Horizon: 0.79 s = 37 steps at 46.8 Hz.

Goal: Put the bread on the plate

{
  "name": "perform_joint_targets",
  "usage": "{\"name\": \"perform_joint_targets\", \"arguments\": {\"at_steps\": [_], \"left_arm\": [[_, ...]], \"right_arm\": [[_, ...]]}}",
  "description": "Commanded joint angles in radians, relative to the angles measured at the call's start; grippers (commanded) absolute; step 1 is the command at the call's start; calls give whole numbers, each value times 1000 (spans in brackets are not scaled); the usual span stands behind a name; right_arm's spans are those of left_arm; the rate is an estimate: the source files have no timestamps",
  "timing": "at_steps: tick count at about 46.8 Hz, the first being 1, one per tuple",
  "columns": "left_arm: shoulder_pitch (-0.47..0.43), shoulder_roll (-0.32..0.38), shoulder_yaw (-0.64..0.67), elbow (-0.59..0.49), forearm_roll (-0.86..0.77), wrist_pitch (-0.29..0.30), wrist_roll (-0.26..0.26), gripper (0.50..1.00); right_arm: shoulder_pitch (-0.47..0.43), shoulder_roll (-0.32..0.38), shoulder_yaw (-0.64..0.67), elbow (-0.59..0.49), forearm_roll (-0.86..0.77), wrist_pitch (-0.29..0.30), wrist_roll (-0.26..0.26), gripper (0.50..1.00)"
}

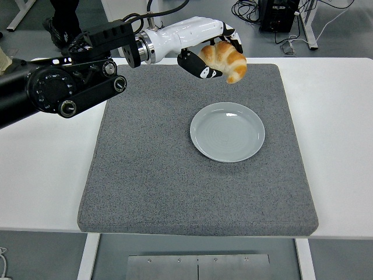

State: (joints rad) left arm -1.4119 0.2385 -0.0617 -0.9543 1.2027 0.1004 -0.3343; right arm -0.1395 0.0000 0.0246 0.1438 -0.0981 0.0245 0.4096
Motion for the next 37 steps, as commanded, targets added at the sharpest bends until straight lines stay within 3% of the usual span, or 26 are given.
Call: {"name": "perform_joint_targets", "arguments": {"at_steps": [1,19,27,37], "left_arm": [[1,-28,-1,18,0,4,0,500],[11,-173,22,135,1,16,-5,500],[8,-208,120,152,-11,61,-14,500],[31,-234,129,196,-9,65,-25,500]], "right_arm": [[0,0,0,0,0,0,0,1000],[0,0,0,-1,0,0,0,1000],[0,0,0,-1,0,0,0,1000],[0,0,0,-1,0,0,0,1000]]}}
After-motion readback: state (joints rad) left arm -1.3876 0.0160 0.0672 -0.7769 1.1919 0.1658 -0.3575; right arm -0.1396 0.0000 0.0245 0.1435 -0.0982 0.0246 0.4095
